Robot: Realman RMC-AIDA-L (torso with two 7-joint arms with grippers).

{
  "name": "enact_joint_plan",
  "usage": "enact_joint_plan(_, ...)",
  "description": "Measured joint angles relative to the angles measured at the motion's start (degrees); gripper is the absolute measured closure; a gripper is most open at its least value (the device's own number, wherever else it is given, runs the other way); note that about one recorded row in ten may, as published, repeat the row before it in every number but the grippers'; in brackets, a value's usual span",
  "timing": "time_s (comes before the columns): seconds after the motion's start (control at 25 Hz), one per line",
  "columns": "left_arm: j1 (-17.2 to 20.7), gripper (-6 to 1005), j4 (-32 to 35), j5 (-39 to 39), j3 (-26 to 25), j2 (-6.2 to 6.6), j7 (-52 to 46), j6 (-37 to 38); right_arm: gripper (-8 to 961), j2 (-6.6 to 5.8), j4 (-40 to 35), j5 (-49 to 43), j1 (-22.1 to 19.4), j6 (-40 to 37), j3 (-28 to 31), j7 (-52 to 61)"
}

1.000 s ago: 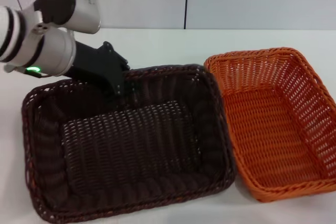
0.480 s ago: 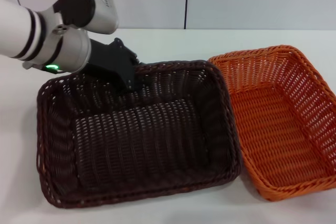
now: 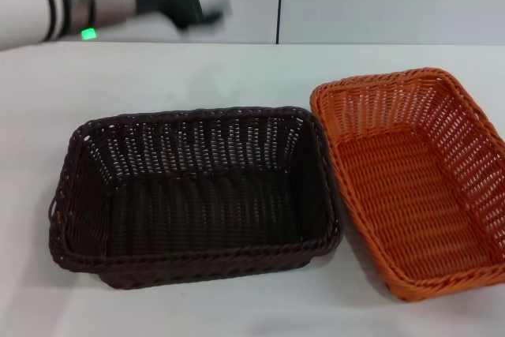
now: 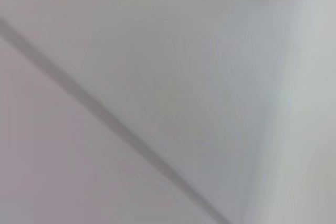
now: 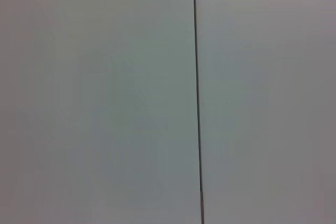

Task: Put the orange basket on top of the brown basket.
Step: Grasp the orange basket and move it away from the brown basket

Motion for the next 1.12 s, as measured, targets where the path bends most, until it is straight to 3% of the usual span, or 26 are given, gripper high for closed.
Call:
enact_joint_plan(0.08,5.09,358,-3.33,-2.03,5.50,0.09,-1.82,17.44,182,0.02,-0.08,0.01,-0.04,0.05,0.01,0.00)
enact_joint_plan(0.2,10.52,287,-3.98,-4.03,14.60,0.50,-2.20,38.54,182,0.03,-0.36,0.21,-0.03,0.06,0.03,0.01)
enact_joint_plan(0.24,13.12,263,-2.99,-2.98,20.86,0.54,-2.50,52.10,182,0.03,-0.60,0.25,-0.01,0.06,0.07,0.00)
enact_joint_plan(0.28,14.07,240,-2.16,-1.95,23.33,0.53,-2.87,57.76,182,0.03,-0.98,0.35,0.01,0.07,0.25,0.01)
enact_joint_plan(0.36,16.64,216,0.93,2.28,29.39,0.52,-5.87,76.65,182,0.03,-2.25,1.12,0.02,0.08,0.54,0.06)
enact_joint_plan(0.4,18.34,216,2.85,4.66,31.57,0.49,-9.83,86.89,182,0.01,-3.27,1.76,0.01,0.15,0.64,0.08)
enact_joint_plan(0.52,24.54,216,8.63,10.99,34.06,0.57,-25.17,105.97,183,-0.20,-6.17,2.48,0.01,1.30,0.29,0.17)
enact_joint_plan(0.56,24.54,216,8.63,10.99,34.06,0.57,-25.17,105.97,183,-0.31,-7.19,1.89,0.07,1.75,0.10,0.19)
enact_joint_plan(0.6,26.51,216,11.05,12.87,34.11,0.57,-31.62,111.50,183,-0.43,-8.36,1.21,0.11,2.03,-0.01,0.20)
enact_joint_plan(0.64,31.32,216,18.37,14.61,34.00,0.42,-46.22,121.86,183,-0.56,-9.87,0.28,0.14,2.06,-0.07,0.23)
enact_joint_plan(0.76,35.12,217,24.36,12.34,34.11,0.14,-54.87,126.83,183,-1.33,-15.19,-4.27,0.17,0.08,-0.07,0.32)
enact_joint_plan(0.88,38.25,217,29.99,10.10,34.46,0.07,-55.79,128.73,183,-3.20,-23.09,-11.32,0.16,-6.02,0.23,0.35)
enact_joint_plan(1.0,40.37,217,34.10,7.09,34.81,-0.05,-54.35,129.98,183,-6.34,-34.48,-15.04,-0.02,-18.43,0.75,0.37)
enact_joint_plan(1.12,40.62,217,38.01,3.01,35.39,-0.08,-53.49,130.69,183,-9.89,-46.98,-17.29,0.26,-38.23,3.55,0.36)
